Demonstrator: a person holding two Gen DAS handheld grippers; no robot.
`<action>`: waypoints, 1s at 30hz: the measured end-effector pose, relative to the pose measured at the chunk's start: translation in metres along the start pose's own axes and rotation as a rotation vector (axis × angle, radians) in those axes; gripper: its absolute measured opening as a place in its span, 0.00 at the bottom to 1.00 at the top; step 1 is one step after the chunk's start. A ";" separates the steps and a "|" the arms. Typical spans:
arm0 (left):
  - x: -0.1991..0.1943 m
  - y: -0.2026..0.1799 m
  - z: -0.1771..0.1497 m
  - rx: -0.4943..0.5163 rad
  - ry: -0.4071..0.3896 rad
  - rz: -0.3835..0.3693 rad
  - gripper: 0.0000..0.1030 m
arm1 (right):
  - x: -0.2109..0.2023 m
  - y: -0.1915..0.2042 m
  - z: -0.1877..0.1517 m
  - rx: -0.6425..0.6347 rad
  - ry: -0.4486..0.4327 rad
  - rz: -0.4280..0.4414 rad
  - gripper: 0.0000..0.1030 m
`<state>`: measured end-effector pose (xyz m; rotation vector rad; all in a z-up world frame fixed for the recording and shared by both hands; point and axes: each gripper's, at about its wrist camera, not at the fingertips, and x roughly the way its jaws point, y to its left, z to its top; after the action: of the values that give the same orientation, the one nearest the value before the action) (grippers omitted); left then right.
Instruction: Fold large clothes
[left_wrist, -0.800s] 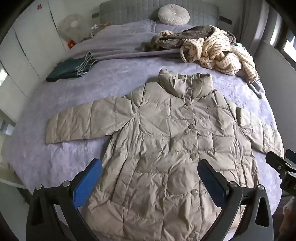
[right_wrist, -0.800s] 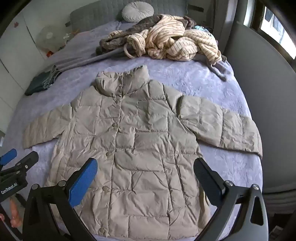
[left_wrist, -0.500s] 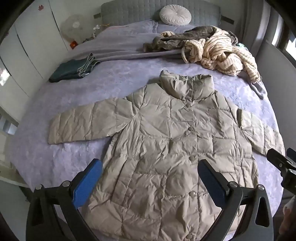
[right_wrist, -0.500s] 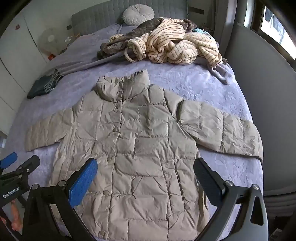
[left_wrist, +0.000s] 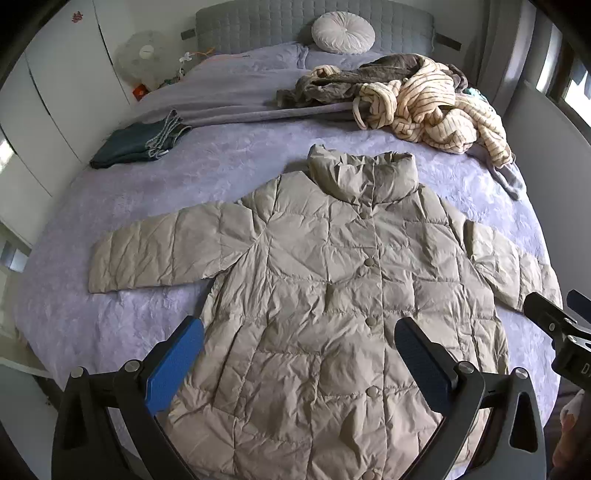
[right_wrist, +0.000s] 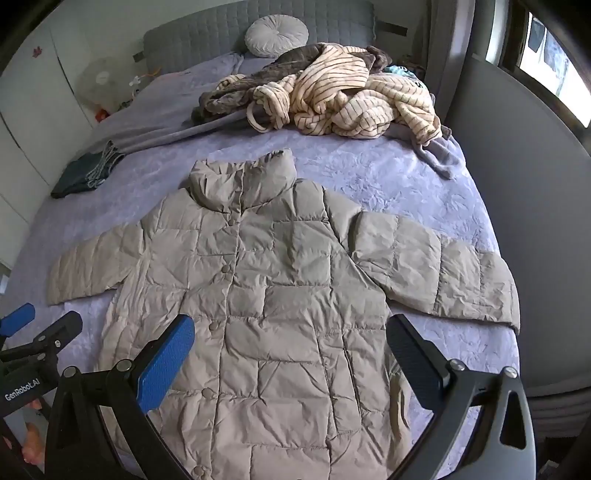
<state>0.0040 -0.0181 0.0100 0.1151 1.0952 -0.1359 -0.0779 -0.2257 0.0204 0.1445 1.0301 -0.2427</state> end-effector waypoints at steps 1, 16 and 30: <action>0.000 0.000 0.000 0.001 -0.002 -0.001 1.00 | 0.000 0.000 0.000 0.001 -0.001 0.001 1.00; -0.003 0.000 0.001 -0.003 -0.005 -0.002 1.00 | 0.000 -0.006 -0.002 0.021 -0.001 -0.014 1.00; -0.003 0.001 0.004 -0.005 -0.007 -0.006 1.00 | -0.002 -0.006 -0.002 0.022 0.000 -0.014 1.00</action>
<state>0.0064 -0.0177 0.0146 0.1064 1.0890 -0.1388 -0.0816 -0.2306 0.0210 0.1573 1.0289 -0.2663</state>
